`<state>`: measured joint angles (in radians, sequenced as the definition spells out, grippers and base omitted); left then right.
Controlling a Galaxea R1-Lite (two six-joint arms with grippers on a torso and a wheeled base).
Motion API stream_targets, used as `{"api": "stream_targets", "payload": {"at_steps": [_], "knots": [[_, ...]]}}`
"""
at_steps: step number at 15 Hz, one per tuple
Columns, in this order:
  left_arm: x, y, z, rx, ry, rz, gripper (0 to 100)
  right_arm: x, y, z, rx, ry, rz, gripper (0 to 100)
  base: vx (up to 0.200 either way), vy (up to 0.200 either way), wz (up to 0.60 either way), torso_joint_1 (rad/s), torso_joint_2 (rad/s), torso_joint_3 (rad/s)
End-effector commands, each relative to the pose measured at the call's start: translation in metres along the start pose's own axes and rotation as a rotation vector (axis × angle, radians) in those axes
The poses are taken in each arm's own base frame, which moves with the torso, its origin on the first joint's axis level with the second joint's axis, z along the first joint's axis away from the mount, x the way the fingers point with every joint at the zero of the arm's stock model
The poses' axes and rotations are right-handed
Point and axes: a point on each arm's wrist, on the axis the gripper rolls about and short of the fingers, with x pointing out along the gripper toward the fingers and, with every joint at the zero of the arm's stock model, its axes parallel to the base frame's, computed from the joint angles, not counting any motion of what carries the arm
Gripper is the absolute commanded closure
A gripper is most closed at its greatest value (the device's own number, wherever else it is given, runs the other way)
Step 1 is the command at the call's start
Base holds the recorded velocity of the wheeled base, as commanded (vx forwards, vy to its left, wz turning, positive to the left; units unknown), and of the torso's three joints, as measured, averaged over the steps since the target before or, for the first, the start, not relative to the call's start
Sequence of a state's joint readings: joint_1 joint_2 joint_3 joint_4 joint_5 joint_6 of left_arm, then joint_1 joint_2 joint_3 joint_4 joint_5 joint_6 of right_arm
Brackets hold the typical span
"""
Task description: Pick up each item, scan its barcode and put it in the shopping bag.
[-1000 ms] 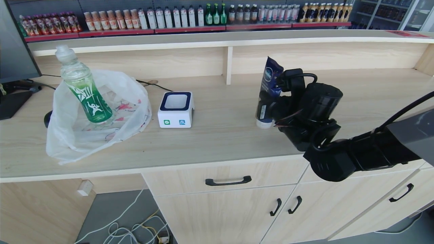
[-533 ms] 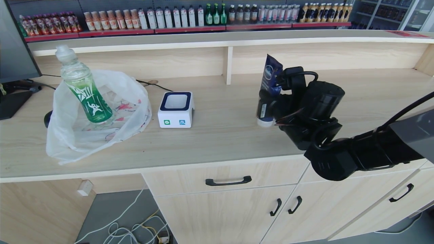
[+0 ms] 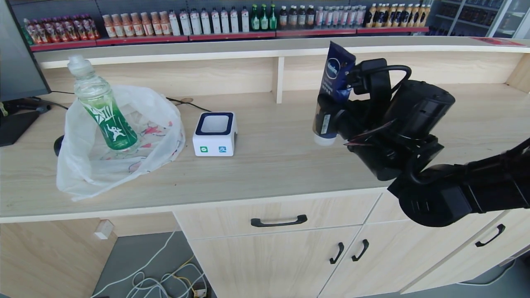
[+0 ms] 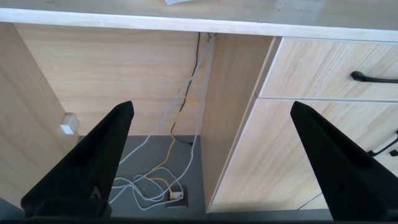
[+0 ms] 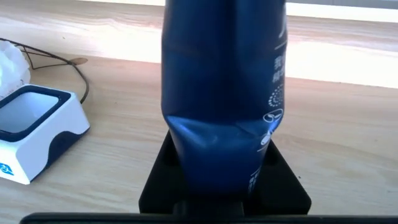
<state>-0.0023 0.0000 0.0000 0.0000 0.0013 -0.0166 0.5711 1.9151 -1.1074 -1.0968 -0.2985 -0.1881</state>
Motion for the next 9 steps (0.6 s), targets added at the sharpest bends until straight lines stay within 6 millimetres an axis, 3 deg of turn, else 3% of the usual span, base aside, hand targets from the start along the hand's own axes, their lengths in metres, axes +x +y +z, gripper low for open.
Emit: {"api": "stream_targets", "payload": {"at_steps": [1, 6, 9], "knots": [[0.0, 0.0, 0.0, 0.0, 0.0, 0.001, 0, -0.02, -0.006, 0.02, 0.008, -0.027, 0.001, 100, 0.0, 0.0, 0.0, 0.0, 0.0, 0.0], [0.0, 0.0, 0.0, 0.0, 0.0, 0.001, 0, -0.077, -0.014, 0.018, -0.033, 0.013, 0.023, 100, 0.0, 0.0, 0.0, 0.0, 0.0, 0.0], [0.0, 0.0, 0.0, 0.0, 0.0, 0.001, 0, -0.1, -0.021, 0.013, -0.002, -0.048, 0.012, 100, 0.0, 0.0, 0.0, 0.0, 0.0, 0.0]]}}
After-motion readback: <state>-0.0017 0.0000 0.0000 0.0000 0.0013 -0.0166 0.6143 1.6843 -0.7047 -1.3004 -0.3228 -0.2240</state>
